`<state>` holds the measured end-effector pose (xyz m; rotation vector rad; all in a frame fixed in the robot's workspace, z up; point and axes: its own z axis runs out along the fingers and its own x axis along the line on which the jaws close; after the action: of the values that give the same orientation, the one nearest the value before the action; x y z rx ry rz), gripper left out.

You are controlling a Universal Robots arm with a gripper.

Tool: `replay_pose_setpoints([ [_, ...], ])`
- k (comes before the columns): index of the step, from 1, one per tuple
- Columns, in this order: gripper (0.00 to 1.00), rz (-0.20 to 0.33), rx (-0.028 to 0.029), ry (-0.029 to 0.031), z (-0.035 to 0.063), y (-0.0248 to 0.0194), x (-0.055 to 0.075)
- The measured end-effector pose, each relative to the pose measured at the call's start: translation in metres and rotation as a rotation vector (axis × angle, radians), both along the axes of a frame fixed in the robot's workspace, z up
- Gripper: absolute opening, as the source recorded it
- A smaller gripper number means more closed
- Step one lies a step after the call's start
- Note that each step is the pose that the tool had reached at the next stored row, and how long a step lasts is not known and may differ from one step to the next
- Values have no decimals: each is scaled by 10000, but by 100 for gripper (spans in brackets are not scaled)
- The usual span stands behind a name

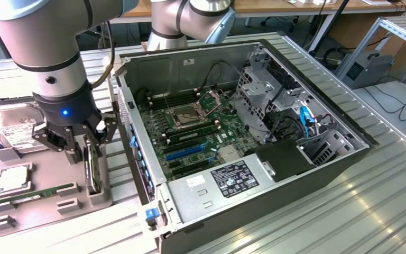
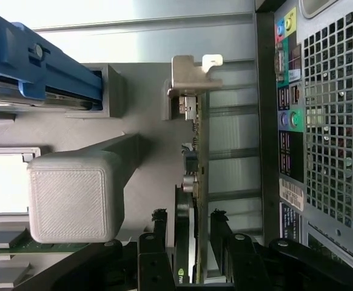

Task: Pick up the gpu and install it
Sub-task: 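Pick up the gpu and move the gpu toward the slot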

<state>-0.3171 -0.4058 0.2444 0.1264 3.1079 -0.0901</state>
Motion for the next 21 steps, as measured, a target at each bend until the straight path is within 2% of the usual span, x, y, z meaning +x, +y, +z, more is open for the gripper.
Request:
replay_pose_setpoints([
  [3,41,-6,4,1,-2,1,0],
  [5,28,-5,4,2,-2,1,0],
  [6,27,-6,4,1,-2,1,0],
  [21,27,-6,4,0,-2,1,0],
])
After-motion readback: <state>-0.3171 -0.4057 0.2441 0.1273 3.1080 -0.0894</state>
